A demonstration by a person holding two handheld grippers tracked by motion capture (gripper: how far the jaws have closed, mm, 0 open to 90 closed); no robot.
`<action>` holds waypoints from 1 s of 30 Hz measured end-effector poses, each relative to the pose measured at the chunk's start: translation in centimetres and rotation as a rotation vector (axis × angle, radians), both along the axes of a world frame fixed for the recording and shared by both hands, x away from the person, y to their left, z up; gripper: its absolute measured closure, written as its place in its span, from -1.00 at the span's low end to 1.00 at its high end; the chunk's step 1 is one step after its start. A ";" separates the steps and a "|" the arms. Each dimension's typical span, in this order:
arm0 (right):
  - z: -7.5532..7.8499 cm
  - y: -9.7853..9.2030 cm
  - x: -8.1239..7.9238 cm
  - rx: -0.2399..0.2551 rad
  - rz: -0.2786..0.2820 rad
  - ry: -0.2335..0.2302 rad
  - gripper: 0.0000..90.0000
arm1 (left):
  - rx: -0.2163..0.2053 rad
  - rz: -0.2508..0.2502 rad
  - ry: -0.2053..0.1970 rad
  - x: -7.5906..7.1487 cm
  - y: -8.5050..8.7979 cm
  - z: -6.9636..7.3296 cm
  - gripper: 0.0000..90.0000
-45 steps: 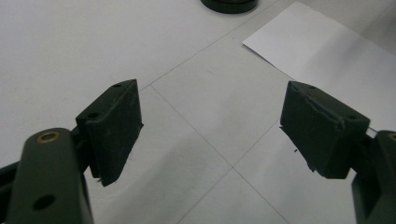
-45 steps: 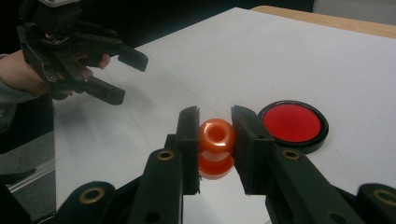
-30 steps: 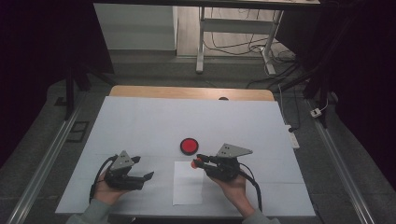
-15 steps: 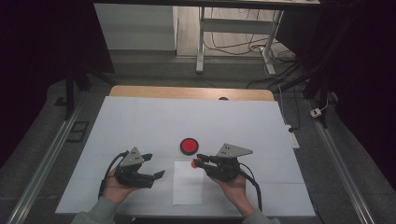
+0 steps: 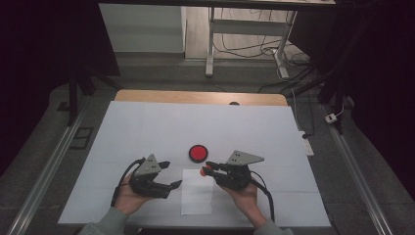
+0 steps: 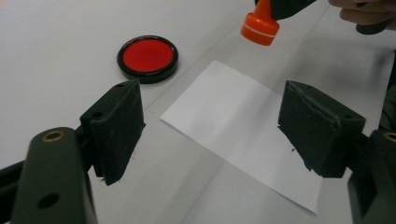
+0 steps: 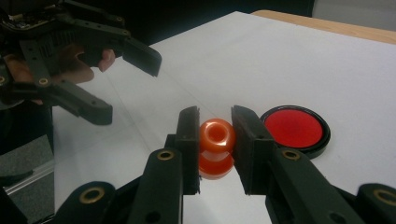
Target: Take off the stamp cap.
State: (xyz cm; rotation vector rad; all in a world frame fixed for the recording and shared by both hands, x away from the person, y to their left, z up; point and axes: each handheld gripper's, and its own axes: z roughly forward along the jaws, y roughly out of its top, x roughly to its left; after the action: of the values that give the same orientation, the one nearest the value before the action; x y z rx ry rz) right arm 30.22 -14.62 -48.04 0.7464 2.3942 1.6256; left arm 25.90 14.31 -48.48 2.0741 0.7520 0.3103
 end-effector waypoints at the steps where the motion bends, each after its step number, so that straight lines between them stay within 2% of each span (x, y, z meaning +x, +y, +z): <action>1: 0.0 0.0 0.0 0.000 0.000 0.000 0.60 | 0.004 -0.005 0.001 0.1 -0.2 0.0 -0.50; 10: -0.2 0.2 0.0 0.001 0.004 0.004 0.60 | 0.018 -0.033 -0.001 0.2 -1.4 0.1 -0.49; 19: -0.2 0.5 0.0 0.002 0.009 0.001 0.60 | 0.050 -0.046 0.004 0.9 -2.5 -0.1 -0.46; 24: -0.1 0.6 -0.1 0.005 0.005 -0.003 0.60 | 0.050 -0.058 0.006 1.2 -3.1 0.1 -0.46; 30: -0.1 0.5 -0.1 0.011 0.008 -0.007 0.60 | 0.063 -0.092 0.004 1.5 -4.4 0.3 -0.45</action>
State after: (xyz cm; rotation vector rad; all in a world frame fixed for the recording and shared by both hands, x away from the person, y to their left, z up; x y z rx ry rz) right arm 30.09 -14.07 -48.12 0.7322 2.3886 1.6434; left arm 27.37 9.94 -48.21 2.1621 0.6541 0.2814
